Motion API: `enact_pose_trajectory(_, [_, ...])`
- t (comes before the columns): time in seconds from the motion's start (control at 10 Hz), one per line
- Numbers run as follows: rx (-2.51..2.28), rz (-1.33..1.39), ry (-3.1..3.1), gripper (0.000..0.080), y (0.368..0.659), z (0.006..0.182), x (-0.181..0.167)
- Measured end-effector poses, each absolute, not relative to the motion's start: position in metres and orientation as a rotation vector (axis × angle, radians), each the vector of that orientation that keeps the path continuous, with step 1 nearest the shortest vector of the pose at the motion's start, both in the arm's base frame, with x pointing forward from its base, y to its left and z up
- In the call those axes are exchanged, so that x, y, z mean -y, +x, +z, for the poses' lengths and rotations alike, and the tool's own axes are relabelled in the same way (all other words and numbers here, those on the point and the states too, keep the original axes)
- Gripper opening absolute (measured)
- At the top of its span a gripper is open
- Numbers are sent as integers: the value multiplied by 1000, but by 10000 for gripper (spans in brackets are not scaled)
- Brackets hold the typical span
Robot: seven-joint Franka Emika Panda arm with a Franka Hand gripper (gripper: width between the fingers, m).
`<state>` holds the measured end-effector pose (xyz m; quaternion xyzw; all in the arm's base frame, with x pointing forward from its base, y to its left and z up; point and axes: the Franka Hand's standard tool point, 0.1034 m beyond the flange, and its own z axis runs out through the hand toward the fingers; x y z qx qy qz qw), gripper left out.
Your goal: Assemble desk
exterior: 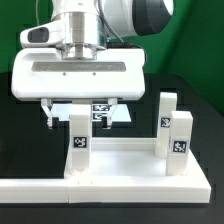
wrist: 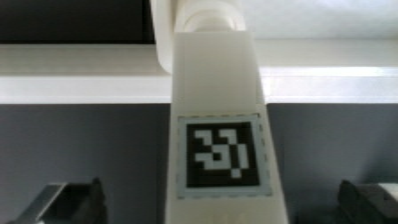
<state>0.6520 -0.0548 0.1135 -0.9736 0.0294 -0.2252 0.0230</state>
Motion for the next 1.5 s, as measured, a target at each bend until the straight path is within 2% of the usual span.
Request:
enact_pose_trajectory(0.1, [-98,-647,-2995,649,659,128,54])
enact_pose_trajectory(0.2, [-93,-602,-2988,649,666,131,53])
enact_pose_trajectory(0.4, [-92,-552,-2989,649,665,120,56])
enact_pose_trajectory(0.5, [-69,-415,-2989,649,660,111,57])
enact_pose_trajectory(0.8, [-99,-73,-3006,649,655,107,62])
enact_pose_trajectory(0.9, [-114,-29,-2994,649,664,114,63])
enact_pose_trajectory(1.3, [-120,-62,-3000,649,666,112,64])
enact_pose_trajectory(1.4, [-144,-60,-2998,563,666,112,64])
enact_pose_trajectory(1.5, [-140,-60,-2999,426,666,112,64])
